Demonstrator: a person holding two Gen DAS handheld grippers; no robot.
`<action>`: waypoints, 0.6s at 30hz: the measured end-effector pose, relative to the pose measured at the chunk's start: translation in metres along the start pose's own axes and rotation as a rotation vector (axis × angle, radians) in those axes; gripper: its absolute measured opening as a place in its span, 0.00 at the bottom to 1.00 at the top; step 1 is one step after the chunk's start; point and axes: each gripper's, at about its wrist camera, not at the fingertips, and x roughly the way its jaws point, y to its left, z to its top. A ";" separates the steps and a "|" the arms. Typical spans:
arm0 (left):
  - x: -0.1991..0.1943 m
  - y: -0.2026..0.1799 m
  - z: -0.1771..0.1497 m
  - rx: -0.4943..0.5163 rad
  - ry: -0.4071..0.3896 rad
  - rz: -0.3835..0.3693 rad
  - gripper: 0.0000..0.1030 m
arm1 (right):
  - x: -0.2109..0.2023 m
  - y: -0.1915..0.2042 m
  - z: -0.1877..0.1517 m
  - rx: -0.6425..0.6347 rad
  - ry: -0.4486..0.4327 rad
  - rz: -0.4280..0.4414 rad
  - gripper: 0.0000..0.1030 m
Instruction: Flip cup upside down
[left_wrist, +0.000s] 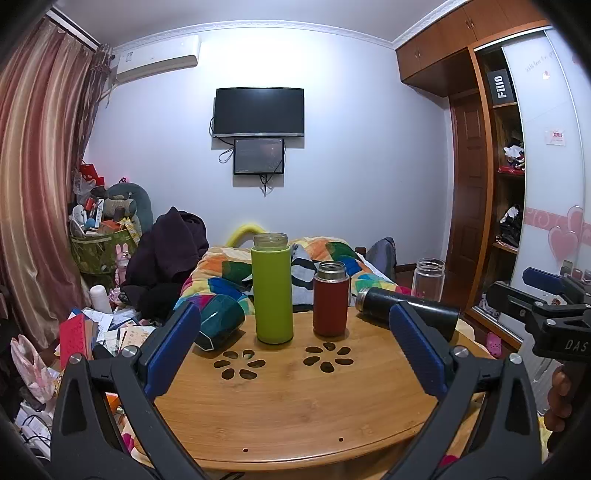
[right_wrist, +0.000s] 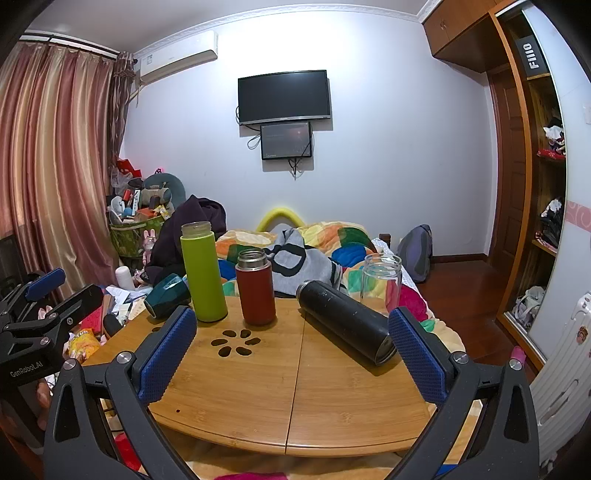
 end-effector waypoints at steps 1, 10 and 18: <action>0.000 0.000 0.000 0.000 0.000 -0.001 1.00 | 0.000 0.000 0.000 -0.001 0.000 0.000 1.00; -0.003 -0.003 0.001 0.005 -0.003 -0.003 1.00 | -0.001 0.001 -0.001 -0.003 -0.003 0.000 1.00; -0.006 -0.004 0.004 0.010 -0.002 -0.007 1.00 | -0.001 0.002 -0.001 -0.006 -0.006 -0.001 1.00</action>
